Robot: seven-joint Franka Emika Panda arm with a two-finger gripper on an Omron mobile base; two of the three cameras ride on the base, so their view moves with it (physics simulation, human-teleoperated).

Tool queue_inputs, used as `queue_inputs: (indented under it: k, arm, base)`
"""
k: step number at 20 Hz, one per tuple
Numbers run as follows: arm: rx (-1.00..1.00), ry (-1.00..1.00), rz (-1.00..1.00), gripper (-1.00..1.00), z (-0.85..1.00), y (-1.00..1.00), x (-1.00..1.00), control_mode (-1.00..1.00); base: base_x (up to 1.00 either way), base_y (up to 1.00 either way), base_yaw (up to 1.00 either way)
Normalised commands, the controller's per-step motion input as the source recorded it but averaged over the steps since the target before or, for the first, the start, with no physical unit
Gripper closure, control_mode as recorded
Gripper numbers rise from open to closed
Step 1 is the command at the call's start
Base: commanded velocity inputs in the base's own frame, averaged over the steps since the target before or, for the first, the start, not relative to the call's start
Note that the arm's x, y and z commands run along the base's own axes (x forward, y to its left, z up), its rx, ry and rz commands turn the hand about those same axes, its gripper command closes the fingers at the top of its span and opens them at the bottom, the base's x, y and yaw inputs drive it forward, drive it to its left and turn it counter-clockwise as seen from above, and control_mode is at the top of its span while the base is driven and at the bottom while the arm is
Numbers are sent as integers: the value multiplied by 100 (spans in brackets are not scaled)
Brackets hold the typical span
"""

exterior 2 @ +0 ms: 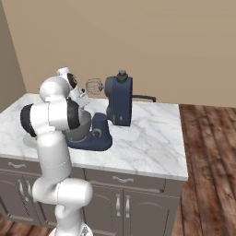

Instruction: Add butter and sugar cubes to the stand mixer bowl and then turn on the stand mixer to begin making frosting.

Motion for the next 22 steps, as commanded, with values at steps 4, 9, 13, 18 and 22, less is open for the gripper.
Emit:
queue_inputs:
  k: [4, 9, 13, 18, 22]
  arm:
    - [0, -5, 0, 100, 0, 0, -57, -100]
    - [0, -5, 0, 100, 0, 4, -27, -100]
    - [0, -2, 0, 100, -1, 11, -13, -100]
    - [0, 0, 0, 100, -9, 17, 0, -100]
    - [0, 0, 0, 100, -17, 24, 2, -100]
  base:
    - [0, 0, 0]
    - [0, 0, 0]
    - [0, 0, 0]
    - [0, 0, 0]
    - [0, 0, 0]
